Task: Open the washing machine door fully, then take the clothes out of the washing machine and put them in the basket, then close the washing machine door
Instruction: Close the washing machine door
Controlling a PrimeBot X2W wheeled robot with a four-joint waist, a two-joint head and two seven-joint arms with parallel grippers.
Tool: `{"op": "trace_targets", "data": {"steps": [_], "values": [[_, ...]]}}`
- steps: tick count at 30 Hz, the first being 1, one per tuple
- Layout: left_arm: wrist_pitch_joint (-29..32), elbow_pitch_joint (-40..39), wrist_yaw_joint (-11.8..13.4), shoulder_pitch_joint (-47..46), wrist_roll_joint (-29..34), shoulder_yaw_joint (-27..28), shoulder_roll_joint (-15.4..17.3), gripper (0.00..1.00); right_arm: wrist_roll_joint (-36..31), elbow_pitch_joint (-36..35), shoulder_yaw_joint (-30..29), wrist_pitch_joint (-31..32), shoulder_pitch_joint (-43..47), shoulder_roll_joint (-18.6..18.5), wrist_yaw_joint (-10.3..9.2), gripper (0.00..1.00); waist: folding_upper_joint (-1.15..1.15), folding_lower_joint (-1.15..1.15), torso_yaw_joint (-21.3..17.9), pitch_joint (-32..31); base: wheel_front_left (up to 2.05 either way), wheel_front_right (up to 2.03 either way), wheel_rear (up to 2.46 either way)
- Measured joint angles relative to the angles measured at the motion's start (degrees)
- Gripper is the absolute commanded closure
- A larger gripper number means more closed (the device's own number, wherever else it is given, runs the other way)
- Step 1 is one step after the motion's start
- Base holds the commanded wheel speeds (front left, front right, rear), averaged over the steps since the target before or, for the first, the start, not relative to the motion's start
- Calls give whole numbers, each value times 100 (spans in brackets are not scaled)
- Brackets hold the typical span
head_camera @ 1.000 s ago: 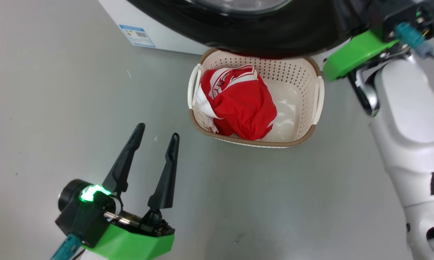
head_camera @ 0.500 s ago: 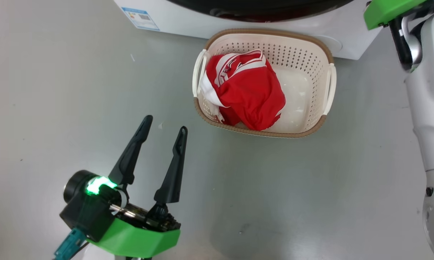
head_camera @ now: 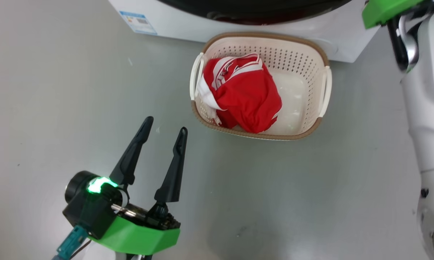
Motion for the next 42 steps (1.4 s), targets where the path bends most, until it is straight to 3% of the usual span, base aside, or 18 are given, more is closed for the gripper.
{"op": "trace_targets", "data": {"steps": [6, 7, 9, 10, 11, 12, 21, 42], "values": [[0, 98, 0, 3, 0, 45, -1, 0, 422, -244, 220, 0, 559, 58, 0, 100, 0, 0, -94, -189, 0, 0, 0], [0, 118, 0, 5, 0, 64, 0, 0, 534, -328, 261, 1, 711, 70, 0, 78, 0, 0, -116, -236, 0, 0, 0], [0, 170, 0, 16, -2, 100, -1, 0, 659, -522, 353, 1, 1034, 105, 0, 63, 0, 0, -165, -342, 0, 0, 0], [0, 226, -1, 59, -2, 156, -1, 0, 726, -709, 509, 1, 1361, 110, 0, 19, 0, 0, -216, -455, 0, 0, 0], [0, 267, 0, 94, -2, 194, -1, 0, 859, -804, 620, 1, 1537, 111, 0, 4, 0, 0, -246, -519, 0, 0, 0], [0, 307, 1, 130, -2, 232, 0, 0, 977, -901, 708, 1, 1711, 111, 0, 0, 0, 0, -275, -578, 0, 0, 0], [0, 578, 126, 411, -82, 530, 1, 0, 1313, -1668, 803, 2, 3047, 167, 0, 0, 0, 0, -631, -1096, 0, 0, 0], [1, 675, 205, 1216, -203, 1121, 5, 0, 1124, -3104, -196, 8, 5225, 250, 0, 0, 0, 0, -1487, -2231, 0, 0, 0]]}}
